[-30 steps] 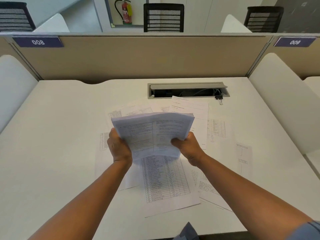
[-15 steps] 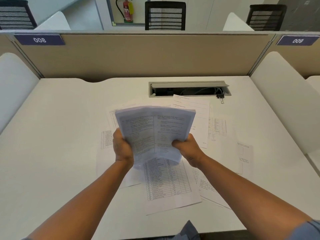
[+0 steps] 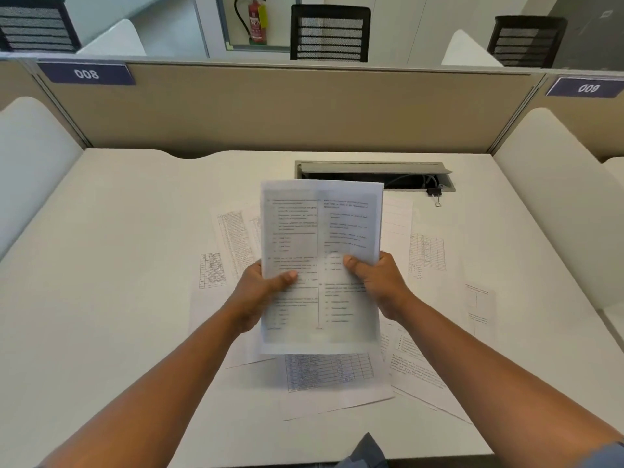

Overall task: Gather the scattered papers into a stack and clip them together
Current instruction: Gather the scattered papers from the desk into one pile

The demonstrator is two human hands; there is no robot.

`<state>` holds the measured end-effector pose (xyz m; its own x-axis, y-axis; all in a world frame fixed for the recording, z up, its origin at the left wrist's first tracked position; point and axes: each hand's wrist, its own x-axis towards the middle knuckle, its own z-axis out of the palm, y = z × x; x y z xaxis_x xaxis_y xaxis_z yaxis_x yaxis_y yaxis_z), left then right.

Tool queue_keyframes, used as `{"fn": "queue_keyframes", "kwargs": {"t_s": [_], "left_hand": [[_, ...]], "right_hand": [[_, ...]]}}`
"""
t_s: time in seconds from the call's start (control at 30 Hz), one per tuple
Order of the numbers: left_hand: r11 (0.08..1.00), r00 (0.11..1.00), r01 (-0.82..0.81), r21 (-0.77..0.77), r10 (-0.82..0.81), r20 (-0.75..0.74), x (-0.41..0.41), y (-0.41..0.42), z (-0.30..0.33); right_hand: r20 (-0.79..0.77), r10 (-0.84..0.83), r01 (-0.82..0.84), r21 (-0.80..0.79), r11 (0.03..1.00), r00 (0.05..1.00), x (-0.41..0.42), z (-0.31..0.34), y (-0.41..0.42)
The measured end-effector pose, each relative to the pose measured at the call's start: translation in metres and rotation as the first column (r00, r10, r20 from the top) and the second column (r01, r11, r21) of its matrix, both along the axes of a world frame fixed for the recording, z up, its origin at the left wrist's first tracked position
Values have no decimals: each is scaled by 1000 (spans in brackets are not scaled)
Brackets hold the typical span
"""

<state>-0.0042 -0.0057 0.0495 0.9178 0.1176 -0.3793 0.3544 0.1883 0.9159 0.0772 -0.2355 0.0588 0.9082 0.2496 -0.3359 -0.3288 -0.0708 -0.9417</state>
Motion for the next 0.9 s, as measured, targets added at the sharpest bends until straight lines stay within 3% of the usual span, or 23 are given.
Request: {"fn": "queue_keyframes", "kwargs": {"t_s": [0.1, 0.23, 0.47, 0.57, 0.7, 0.77, 0.9], "left_hand": [[995, 996, 59, -78, -64, -68, -5, 1, -12], [996, 993, -63, -60, 57, -103, -3, -1, -24], [996, 979, -91, 0, 90, -181, -2, 0, -34], [972, 953, -175, 156, 207, -220, -2, 4, -39], [830, 890, -286, 478, 415, -189, 0, 19, -49], [804, 859, -290, 519, 457, -229, 3, 28, -56], [838, 823, -322, 441, 478, -307, 10, 41, -63]], "right_hand": [[-52, 27, -26, 17, 1000, 998, 3, -3, -6], [-128, 111, -100, 92, 991, 986, 2, -10, -9], [-166, 48, -56, -46, 997, 985, 4, -38, -6], [-176, -4, -13, -93, 996, 984, 9, -46, -9], [-218, -44, 18, -120, 993, 975, 15, -58, -14], [-243, -62, 27, -145, 989, 968, 16, -65, -15], [-275, -82, 38, -162, 986, 958, 20, -74, -14]]}}
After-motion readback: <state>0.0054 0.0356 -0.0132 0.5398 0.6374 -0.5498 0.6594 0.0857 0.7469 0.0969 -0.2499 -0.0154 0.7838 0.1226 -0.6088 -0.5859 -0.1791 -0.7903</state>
